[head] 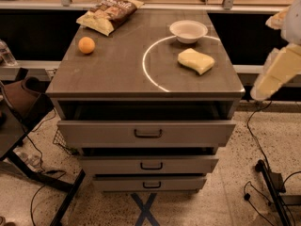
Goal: Move sponge near orange
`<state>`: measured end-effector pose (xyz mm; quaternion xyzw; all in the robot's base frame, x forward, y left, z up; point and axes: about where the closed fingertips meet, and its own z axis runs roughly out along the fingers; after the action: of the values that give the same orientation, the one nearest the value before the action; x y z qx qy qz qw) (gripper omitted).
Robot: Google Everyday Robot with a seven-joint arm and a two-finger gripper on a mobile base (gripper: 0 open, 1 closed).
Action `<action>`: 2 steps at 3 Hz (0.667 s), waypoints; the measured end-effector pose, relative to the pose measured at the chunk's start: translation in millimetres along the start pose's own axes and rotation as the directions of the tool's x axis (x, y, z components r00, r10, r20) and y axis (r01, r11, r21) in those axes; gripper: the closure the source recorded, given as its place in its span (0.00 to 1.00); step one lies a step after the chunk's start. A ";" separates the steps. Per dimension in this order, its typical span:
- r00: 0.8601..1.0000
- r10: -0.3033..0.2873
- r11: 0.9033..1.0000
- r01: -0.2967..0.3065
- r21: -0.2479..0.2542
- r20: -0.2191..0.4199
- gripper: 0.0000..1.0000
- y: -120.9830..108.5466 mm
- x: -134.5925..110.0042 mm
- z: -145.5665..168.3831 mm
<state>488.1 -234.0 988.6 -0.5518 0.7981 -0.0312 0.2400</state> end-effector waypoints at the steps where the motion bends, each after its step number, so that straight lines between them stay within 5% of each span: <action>1: 0.974 0.155 0.984 -0.167 0.060 0.163 0.00 -63.7 5.5 24.8; 2: 0.898 0.224 0.954 -0.281 0.101 0.379 0.00 -128.6 2.3 53.7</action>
Offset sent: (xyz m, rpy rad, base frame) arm 0.1956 -0.0600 -0.0099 0.5696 -0.3426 -0.1985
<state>621.2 -274.6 980.8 -0.4194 0.8001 0.0418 0.4269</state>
